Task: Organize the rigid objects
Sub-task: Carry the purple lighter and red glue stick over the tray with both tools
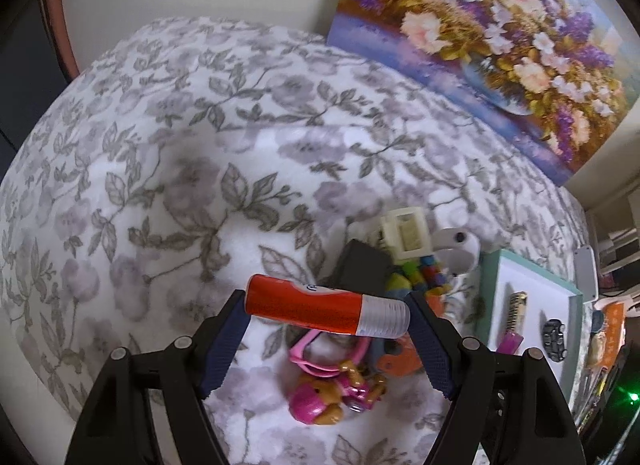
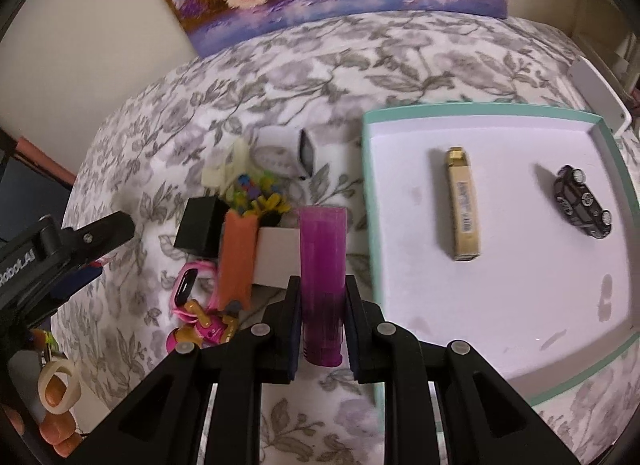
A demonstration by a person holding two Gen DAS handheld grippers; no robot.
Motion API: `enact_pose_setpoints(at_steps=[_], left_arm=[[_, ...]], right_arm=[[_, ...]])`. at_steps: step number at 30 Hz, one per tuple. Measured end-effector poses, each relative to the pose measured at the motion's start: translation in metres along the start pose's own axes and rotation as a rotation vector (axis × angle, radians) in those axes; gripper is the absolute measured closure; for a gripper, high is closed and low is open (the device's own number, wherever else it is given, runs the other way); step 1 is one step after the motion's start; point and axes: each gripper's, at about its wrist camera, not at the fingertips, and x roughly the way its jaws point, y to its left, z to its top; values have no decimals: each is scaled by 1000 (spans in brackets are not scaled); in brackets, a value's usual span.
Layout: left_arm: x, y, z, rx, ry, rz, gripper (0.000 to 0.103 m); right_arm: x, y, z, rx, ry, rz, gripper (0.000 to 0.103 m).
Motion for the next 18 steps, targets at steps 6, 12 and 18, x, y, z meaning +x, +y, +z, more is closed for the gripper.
enact_pose_setpoints(at_steps=[6, 12, 18], left_arm=[[-6, -21, -5, 31, -9, -4, 23], [-3, -47, -13, 64, 15, -15, 23], [-1, -84, -26, 135, 26, -28, 23]], right_arm=[[-10, -27, 6, 50, -29, -20, 83], [-19, -72, 11, 133, -44, -79, 83], [-24, -110, 13, 179, -50, -158, 83]])
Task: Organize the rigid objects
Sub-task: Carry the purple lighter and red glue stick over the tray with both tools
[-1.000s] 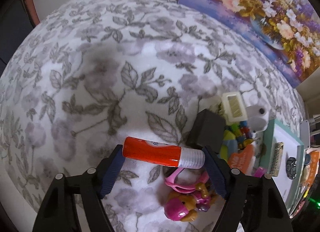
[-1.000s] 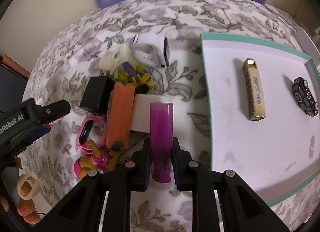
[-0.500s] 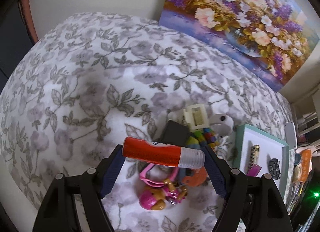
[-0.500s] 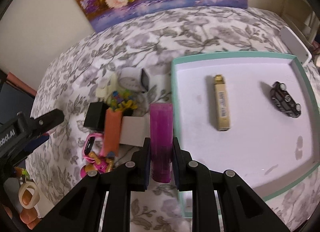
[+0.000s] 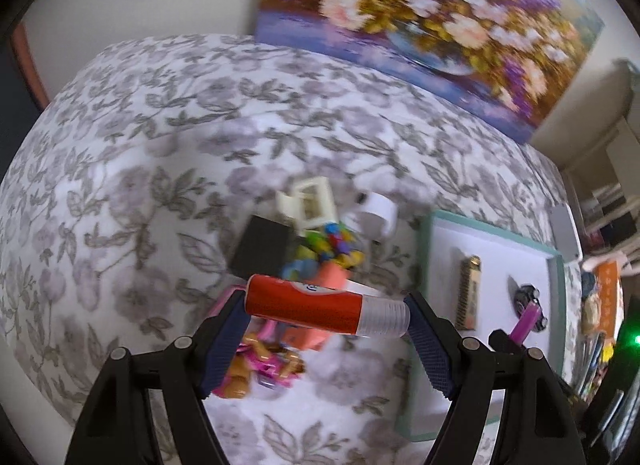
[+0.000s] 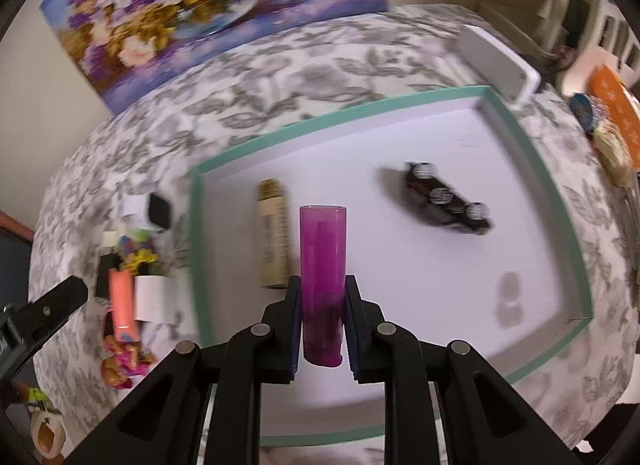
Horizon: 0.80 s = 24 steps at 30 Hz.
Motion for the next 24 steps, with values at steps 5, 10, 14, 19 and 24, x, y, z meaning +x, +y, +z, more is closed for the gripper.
enact_pose_setpoints(at_steps=[5, 10, 14, 19, 24], left_arm=[[7, -39, -11, 83, 19, 0, 23], [14, -72, -23, 164, 42, 1, 23], [21, -93, -34, 224, 52, 25, 23], [30, -114, -47, 292, 69, 51, 22], [42, -128, -59, 343, 93, 68, 22]], right_arm=[[1, -29, 2, 47, 6, -27, 83], [0, -51, 2, 80, 10, -38, 83], [-2, -60, 2, 94, 11, -44, 83], [-1, -68, 0, 103, 18, -55, 83], [4, -68, -2, 87, 32, -63, 83]])
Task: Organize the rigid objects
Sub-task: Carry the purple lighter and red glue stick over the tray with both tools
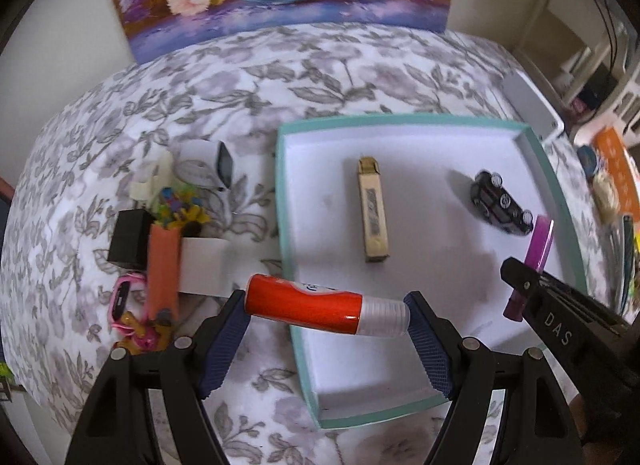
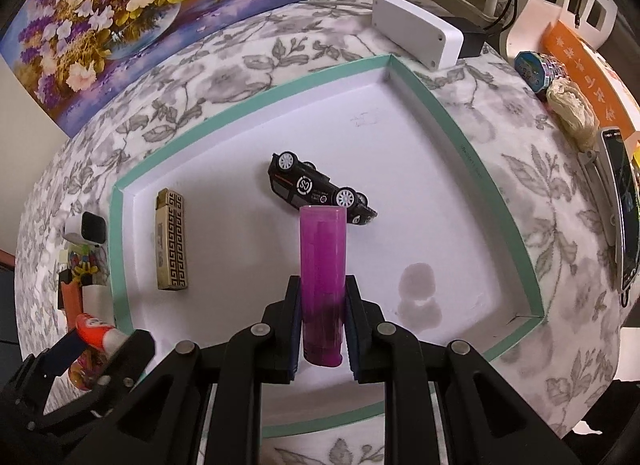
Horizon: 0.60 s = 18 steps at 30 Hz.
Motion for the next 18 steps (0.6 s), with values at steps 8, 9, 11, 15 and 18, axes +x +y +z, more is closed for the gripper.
enact_pose_setpoints(at_steps=[8, 9, 11, 15, 18], left_arm=[[16, -11, -6, 41, 26, 48, 22], [17, -12, -6, 42, 30, 51, 22], [19, -13, -7, 46, 36, 53, 22], [20, -15, -7, 55, 36, 59, 21], [20, -14, -6, 44, 38, 50, 16]], right_arm=[[11, -3, -2, -1, 32, -13, 83], [11, -4, -2, 0, 33, -13, 83], [11, -5, -2, 5, 34, -13, 83], [10, -5, -1, 8, 30, -16, 83], [10, -6, -1, 10, 32, -17, 82]])
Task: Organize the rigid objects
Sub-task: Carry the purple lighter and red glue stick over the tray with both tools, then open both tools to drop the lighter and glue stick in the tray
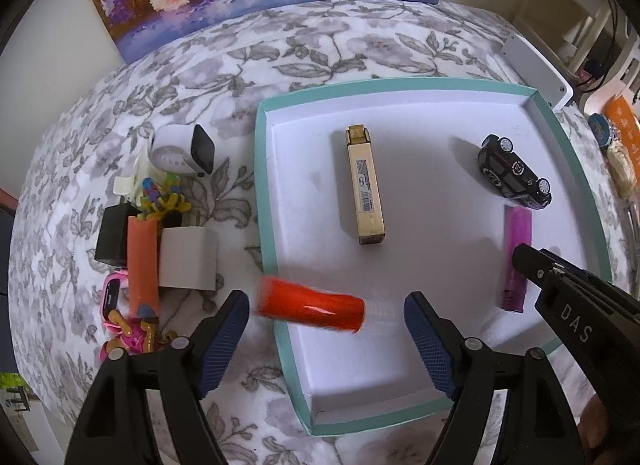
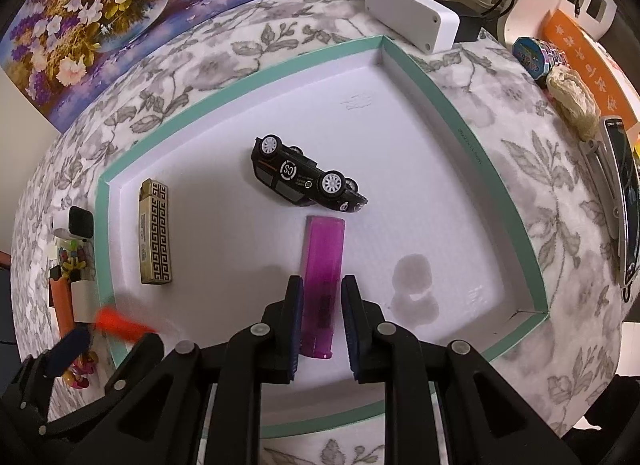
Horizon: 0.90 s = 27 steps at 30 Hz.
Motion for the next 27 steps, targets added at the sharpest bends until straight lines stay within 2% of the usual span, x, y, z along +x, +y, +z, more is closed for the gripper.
enact_pose_setpoints(at_steps=[2, 4, 6, 8, 18, 23, 25, 27], left_arm=[[-3, 2, 1, -4, -7, 4, 14], [-7, 5, 2, -14, -17, -2, 13], [-11, 11, 3, -33, -25, -13, 6], [-14, 18, 4, -60, -35, -16, 0], [-18, 84, 7, -270, -35, -12, 0], [-14, 119, 3, -386, -15, -13, 0], [-14, 132, 2, -433, -21, -8, 0], [-15, 148, -1, -485, -36, -17, 0]], right_arm=[[-1, 0, 0, 2, 0, -4, 81], [-3, 1, 0, 2, -9, -7, 73], [-6, 0, 1, 1, -19, -7, 59], [-9, 0, 1, 3, -28, -7, 54], [-9, 5, -1, -16, -40, -30, 29], [-11, 14, -5, -54, -49, -19, 22], [-13, 18, -5, -66, -56, -13, 15], [-17, 25, -7, -89, -74, 15, 13]])
